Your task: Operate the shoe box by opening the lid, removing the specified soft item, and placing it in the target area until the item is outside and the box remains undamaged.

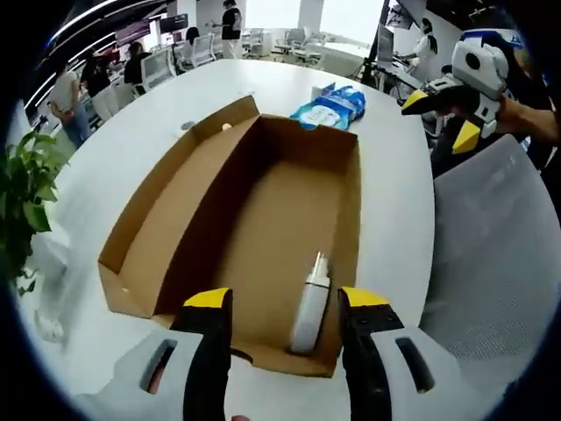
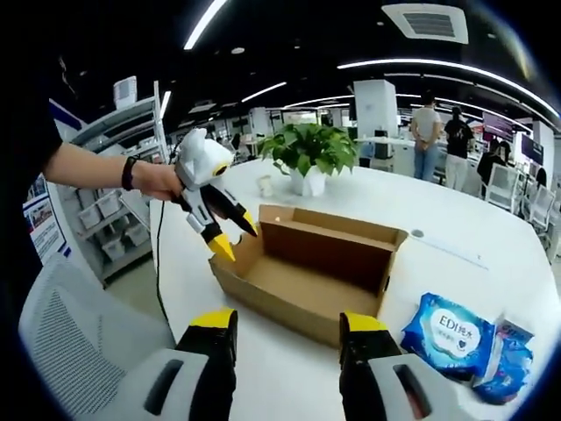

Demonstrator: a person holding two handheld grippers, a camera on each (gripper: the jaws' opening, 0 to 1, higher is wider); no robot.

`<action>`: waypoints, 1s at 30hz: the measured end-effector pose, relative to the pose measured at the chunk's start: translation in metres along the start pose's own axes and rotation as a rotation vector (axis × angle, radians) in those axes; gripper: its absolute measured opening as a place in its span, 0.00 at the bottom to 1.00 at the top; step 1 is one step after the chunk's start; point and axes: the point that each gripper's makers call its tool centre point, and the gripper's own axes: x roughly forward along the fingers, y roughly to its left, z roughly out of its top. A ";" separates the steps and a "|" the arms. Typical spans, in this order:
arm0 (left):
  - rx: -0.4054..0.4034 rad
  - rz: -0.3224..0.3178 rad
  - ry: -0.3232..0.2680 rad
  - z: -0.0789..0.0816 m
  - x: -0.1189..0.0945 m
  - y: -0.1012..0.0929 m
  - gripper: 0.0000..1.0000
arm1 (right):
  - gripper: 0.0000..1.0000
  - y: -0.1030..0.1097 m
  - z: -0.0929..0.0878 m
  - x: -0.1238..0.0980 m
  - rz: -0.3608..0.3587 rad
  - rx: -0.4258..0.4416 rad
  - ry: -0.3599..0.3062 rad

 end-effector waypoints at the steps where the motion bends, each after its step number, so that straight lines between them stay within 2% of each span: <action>1: 0.005 -0.011 0.012 -0.001 0.004 0.001 0.49 | 0.44 0.000 0.000 -0.002 -0.006 0.006 -0.005; 13: 0.059 -0.086 0.092 -0.008 0.029 -0.002 0.49 | 0.45 0.004 -0.009 -0.010 -0.029 0.021 -0.004; 26: 0.140 -0.157 0.204 -0.027 0.053 -0.010 0.48 | 0.45 0.010 -0.017 -0.014 -0.050 0.055 -0.010; 30: 0.176 -0.157 0.249 -0.036 0.057 -0.009 0.48 | 0.45 0.013 -0.018 -0.014 -0.050 0.063 -0.012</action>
